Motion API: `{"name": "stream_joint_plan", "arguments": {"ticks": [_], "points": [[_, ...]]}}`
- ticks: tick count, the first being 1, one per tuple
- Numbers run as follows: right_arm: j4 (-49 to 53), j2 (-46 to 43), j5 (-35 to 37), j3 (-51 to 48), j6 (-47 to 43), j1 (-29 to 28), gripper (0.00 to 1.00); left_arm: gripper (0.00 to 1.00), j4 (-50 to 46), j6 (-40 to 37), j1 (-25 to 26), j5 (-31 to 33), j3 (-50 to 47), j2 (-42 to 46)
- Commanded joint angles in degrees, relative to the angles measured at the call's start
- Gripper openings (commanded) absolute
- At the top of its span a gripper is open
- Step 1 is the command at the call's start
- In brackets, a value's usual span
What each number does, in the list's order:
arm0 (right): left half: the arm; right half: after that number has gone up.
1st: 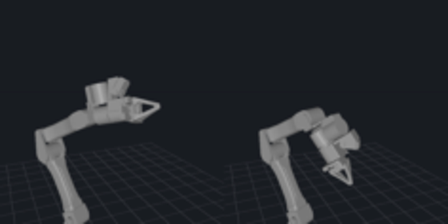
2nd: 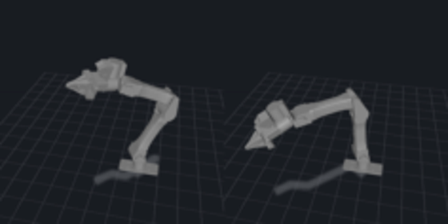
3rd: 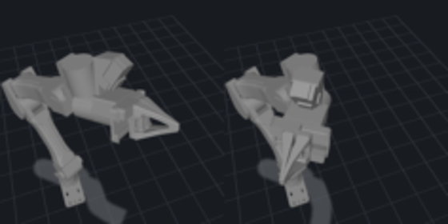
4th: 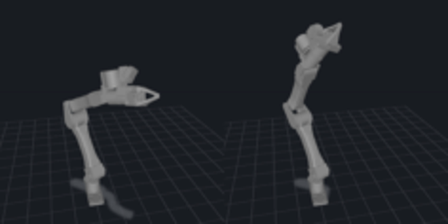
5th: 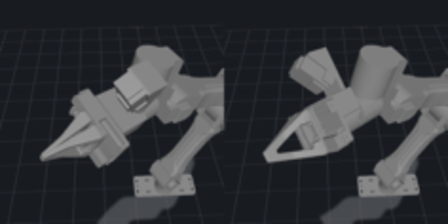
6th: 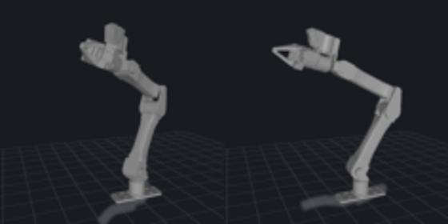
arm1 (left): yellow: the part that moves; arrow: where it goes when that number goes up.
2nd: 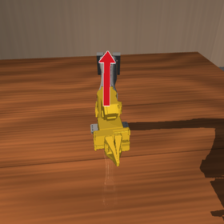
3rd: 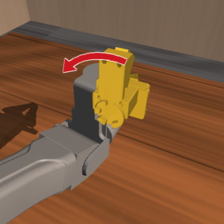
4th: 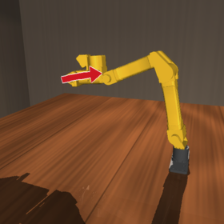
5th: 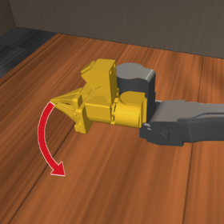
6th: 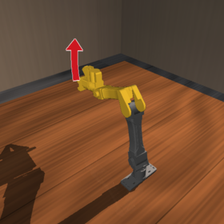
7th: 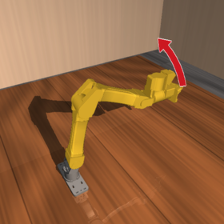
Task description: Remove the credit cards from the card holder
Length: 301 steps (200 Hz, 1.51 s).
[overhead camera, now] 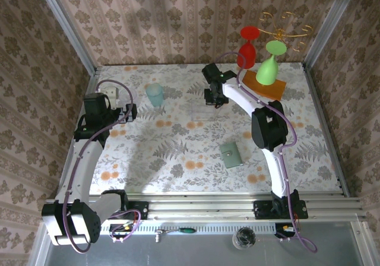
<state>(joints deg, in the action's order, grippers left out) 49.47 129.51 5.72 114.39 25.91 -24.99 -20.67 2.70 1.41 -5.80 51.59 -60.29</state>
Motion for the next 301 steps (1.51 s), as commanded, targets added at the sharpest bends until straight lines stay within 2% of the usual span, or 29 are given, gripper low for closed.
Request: {"name": "stream_joint_plan", "arguments": {"ticks": [1, 39, 99, 151, 193, 217, 249, 279, 301], "points": [[-0.2, 0.5, -1.0, 0.2, 1.2, 0.4, 0.15, 1.00, -0.6, -0.6, -0.4, 0.0, 0.6, -0.1], [0.1, -1.4, -0.2, -0.5, 0.8, 0.4, 0.15, 1.00, -0.7, -0.6, -0.4, 0.0, 0.7, -0.3], [-1.9, -8.7, -0.7, -7.9, 0.8, 0.3, 0.18, 1.00, -0.7, -0.4, -0.3, -0.4, 0.7, -0.1], [-3.8, -16.4, -1.3, -19.3, 1.4, 0.4, 0.21, 1.00, -0.7, -0.4, 0.0, -0.4, 0.7, 0.1], [-6.5, -23.5, -4.2, -32.6, 3.7, 0.2, 0.24, 1.00, -0.7, -0.3, 0.2, -0.6, 0.7, -0.3], [-7.4, -28.2, -5.0, -40.7, 5.2, 0.1, 0.34, 1.00, -0.8, -0.4, 0.4, -0.4, 0.7, -0.2], [-8.3, -31.6, -5.9, -46.9, 7.0, 0.0, 0.65, 1.00, -0.9, -0.3, 0.3, -0.5, 0.8, -0.5], [-10.2, -31.4, -7.9, -50.0, 8.3, -0.1, 0.87, 1.00, -1.0, -0.3, 0.4, -0.5, 0.8, -0.5], [-11.0, -30.4, -9.4, -50.5, 8.7, -0.6, 0.90, 1.00, -1.0, -0.3, 0.4, -0.1, 0.8, -0.6]]}}
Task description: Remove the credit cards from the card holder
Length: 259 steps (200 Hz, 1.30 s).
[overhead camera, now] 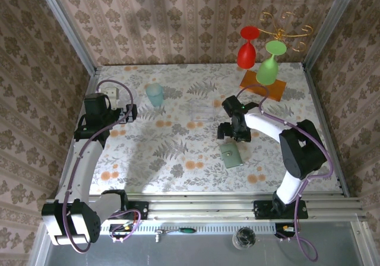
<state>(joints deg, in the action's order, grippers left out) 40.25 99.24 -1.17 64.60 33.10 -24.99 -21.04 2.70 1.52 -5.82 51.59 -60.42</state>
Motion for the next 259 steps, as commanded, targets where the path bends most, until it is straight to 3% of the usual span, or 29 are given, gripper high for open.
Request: {"name": "stream_joint_plan", "arguments": {"ticks": [1, 65, 151, 204, 259], "points": [[-1.9, -0.1, -2.6, -0.7, 1.6, -0.6, 0.90, 1.00, -0.8, -0.3, 0.3, -0.1, 0.8, -0.5], [-2.6, 3.4, -5.9, 1.3, 2.8, -4.4, 0.90, 1.00, -0.9, -0.3, 0.4, -0.3, 0.9, -0.1], [0.0, 6.0, -8.8, 3.1, 5.2, -14.1, 0.89, 1.00, -1.0, -0.4, 0.3, 0.0, 0.8, 0.3], [2.4, 1.1, -8.5, -4.2, 6.9, -16.5, 0.88, 1.00, -1.0, -0.5, 0.5, 0.0, 0.7, 0.2], [8.4, -5.3, -3.1, -6.1, 6.3, -15.4, 0.88, 1.00, -1.1, -0.5, 0.5, -0.2, 0.9, -0.3]]}}
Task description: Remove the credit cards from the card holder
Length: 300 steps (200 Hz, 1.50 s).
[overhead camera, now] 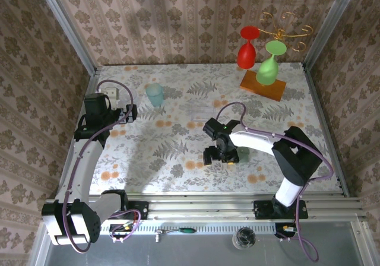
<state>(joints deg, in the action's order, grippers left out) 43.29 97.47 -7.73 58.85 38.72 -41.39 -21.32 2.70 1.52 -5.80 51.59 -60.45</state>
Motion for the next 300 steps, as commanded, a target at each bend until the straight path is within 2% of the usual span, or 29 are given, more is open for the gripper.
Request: {"name": "stream_joint_plan", "arguments": {"ticks": [1, 51, 98, 136, 212, 300], "points": [[5.4, -3.6, 3.6, -0.4, 0.6, 1.1, 0.88, 1.00, -0.8, -0.4, 0.5, -0.2, 0.9, -0.3], [7.3, -7.9, 6.0, 0.5, -2.8, 7.6, 0.89, 1.00, -0.8, -0.6, 0.5, 0.0, 0.8, -0.5], [7.0, -6.5, 7.0, -0.3, -8.0, 15.2, 0.90, 1.00, -1.2, -0.9, 0.4, 0.8, 0.8, -0.5], [4.9, -3.3, 6.5, -0.4, -10.1, 18.6, 0.92, 1.00, -1.0, -1.1, 0.4, 1.5, 0.6, -0.5], [1.3, 3.2, 3.7, 0.5, -10.0, 18.9, 0.94, 1.00, -1.4, -1.1, 0.2, 1.0, 1.2, -1.5], [2.5, 2.8, 3.8, 1.4, -9.4, 18.1, 0.81, 1.00, -1.5, -0.8, 0.1, 0.5, 1.3, -0.8]]}}
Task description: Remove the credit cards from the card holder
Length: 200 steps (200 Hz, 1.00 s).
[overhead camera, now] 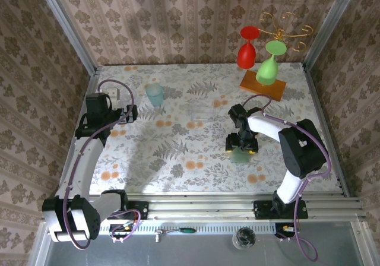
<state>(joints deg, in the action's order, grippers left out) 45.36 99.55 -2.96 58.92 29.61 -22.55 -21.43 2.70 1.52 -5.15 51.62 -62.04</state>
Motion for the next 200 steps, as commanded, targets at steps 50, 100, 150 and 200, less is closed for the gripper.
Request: {"name": "stream_joint_plan", "arguments": {"ticks": [50, 100, 150, 200], "points": [[1.8, 1.2, -1.5, 4.5, 2.0, -4.0, 0.79, 1.00, -1.4, -0.8, 0.1, -0.2, 1.1, 1.9], [3.7, 5.2, -1.6, 11.5, 5.7, -11.0, 0.78, 1.00, -1.7, -1.0, 0.3, 0.5, 0.5, 3.9], [4.7, 10.0, -1.8, 18.6, 10.5, -17.8, 0.78, 1.00, -1.8, -1.6, 1.7, 1.5, 0.0, 6.1], [5.8, 15.4, -1.1, 24.7, 13.4, -21.2, 0.78, 1.00, -2.5, -2.7, 4.2, 3.1, -0.2, 7.0]]}}
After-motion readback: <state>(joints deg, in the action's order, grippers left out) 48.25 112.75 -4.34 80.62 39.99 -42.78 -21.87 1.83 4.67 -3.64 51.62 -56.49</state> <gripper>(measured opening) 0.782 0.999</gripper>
